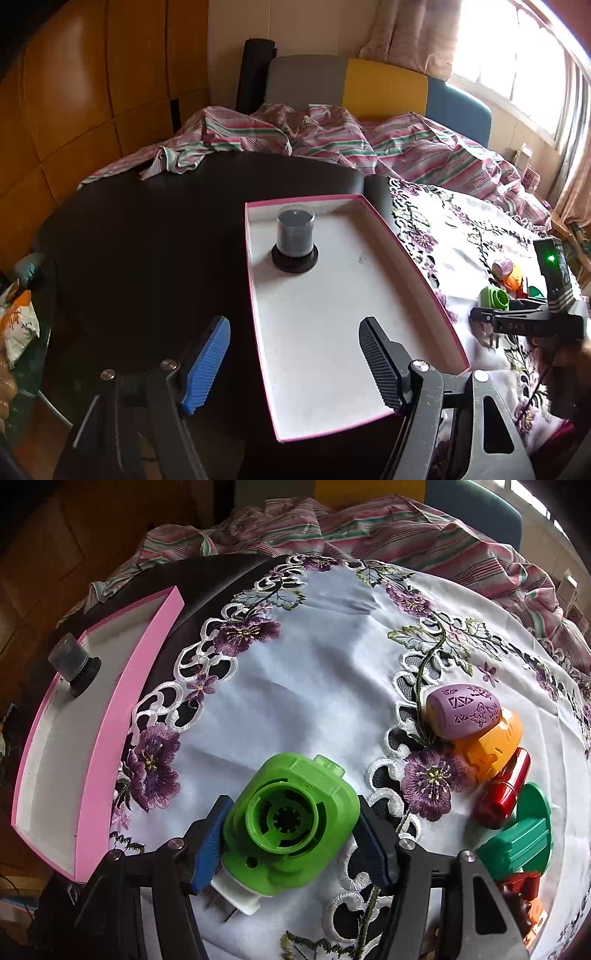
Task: Organize rigid objects
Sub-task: 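Open the left gripper to release the cylinder in the tray, then carry the green plug device into the tray with the right gripper, then lower the green device beside the cylinder and open the right gripper, then move the left tool back to the toys and grasp the brown spiky brush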
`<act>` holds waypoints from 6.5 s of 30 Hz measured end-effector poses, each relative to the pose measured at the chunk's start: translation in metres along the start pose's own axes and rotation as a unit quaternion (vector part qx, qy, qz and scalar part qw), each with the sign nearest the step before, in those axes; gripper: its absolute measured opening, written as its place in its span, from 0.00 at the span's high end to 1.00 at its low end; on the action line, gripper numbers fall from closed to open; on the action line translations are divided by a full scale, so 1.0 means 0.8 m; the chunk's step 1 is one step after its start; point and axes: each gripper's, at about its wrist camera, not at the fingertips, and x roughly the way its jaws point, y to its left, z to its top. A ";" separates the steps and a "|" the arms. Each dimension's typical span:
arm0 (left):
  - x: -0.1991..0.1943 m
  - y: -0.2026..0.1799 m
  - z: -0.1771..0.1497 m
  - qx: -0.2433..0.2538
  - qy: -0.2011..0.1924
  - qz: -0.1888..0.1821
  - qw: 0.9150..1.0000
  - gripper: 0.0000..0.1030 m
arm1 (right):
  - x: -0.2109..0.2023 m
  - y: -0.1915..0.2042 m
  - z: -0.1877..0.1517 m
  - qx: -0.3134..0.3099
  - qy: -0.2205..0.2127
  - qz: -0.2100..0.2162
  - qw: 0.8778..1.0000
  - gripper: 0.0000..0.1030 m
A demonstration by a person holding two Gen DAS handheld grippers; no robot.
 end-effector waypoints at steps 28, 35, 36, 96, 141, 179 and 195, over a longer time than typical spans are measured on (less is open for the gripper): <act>-0.008 0.039 -0.025 -0.042 0.012 -0.011 0.999 0.26 | -0.031 0.017 -0.007 0.040 -0.043 -0.040 0.997 0.38; -0.008 0.047 -0.028 -0.052 0.013 -0.015 0.998 0.26 | -0.079 0.062 -0.006 0.008 -0.084 -0.006 0.996 0.38; -0.008 0.049 -0.028 -0.054 0.014 -0.016 0.998 0.26 | -0.084 0.072 -0.004 -0.002 -0.088 0.002 0.996 0.38; 0.011 0.101 -0.040 -0.104 0.035 0.003 0.994 0.26 | 0.010 0.291 0.051 -0.087 -0.021 0.151 0.985 0.38; -0.015 0.026 -0.027 -0.009 0.010 -0.019 1.000 0.21 | -0.101 0.166 0.005 -0.018 -0.120 0.064 0.991 0.50; 0.039 -0.270 -0.009 0.174 0.107 -0.283 0.937 0.21 | -0.201 -0.223 -0.170 0.456 -0.222 -0.015 0.862 0.42; 0.114 -0.423 -0.003 0.151 0.182 -0.337 0.911 0.05 | -0.193 -0.229 -0.173 0.461 -0.219 0.019 0.860 0.41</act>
